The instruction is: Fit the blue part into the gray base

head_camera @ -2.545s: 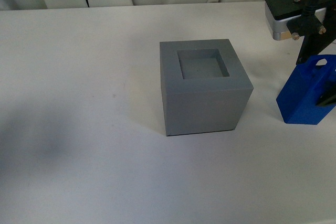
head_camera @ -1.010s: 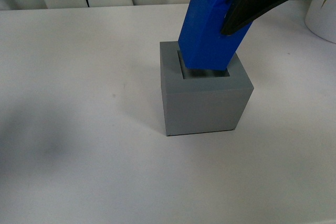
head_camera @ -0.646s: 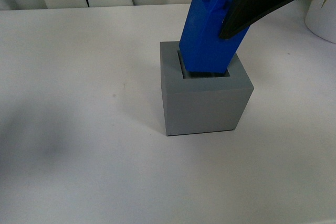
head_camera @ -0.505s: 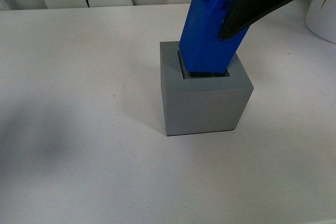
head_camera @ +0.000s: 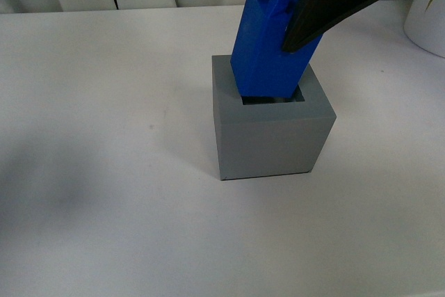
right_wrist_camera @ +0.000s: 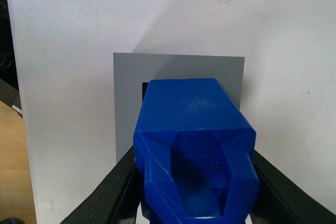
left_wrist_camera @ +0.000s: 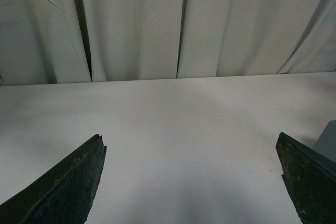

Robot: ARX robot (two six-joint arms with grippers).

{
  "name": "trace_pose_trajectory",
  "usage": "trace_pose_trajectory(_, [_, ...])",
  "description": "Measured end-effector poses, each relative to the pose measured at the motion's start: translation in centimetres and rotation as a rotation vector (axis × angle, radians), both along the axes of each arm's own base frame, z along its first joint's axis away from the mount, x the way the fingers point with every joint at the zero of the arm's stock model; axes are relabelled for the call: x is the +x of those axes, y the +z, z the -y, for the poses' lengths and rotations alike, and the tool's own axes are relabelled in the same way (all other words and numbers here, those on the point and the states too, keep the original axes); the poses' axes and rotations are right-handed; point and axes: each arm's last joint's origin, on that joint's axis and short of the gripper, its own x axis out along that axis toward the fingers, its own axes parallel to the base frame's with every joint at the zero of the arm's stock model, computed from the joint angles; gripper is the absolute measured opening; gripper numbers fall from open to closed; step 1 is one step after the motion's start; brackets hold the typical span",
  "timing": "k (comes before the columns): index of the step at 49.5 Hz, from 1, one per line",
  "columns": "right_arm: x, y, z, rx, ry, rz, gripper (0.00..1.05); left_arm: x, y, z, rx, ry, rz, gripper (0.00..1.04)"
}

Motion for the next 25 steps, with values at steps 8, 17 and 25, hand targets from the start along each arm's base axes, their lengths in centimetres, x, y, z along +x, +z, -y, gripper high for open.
trace_pose_trajectory(8, [0.03,-0.11,0.08,-0.029,0.0,0.008,0.46,0.0,0.0,0.0,0.0,0.0,0.0,0.99])
trace_pose_trajectory(17, [0.17,-0.54,0.07,-0.049,0.0,0.01,0.46,0.0,0.0,0.0,0.0,0.0,0.0,0.99])
trace_pose_trajectory(25, [0.12,-0.81,0.16,-0.081,0.015,0.003,0.46,0.0,0.0,0.0,0.0,0.0,0.0,0.99])
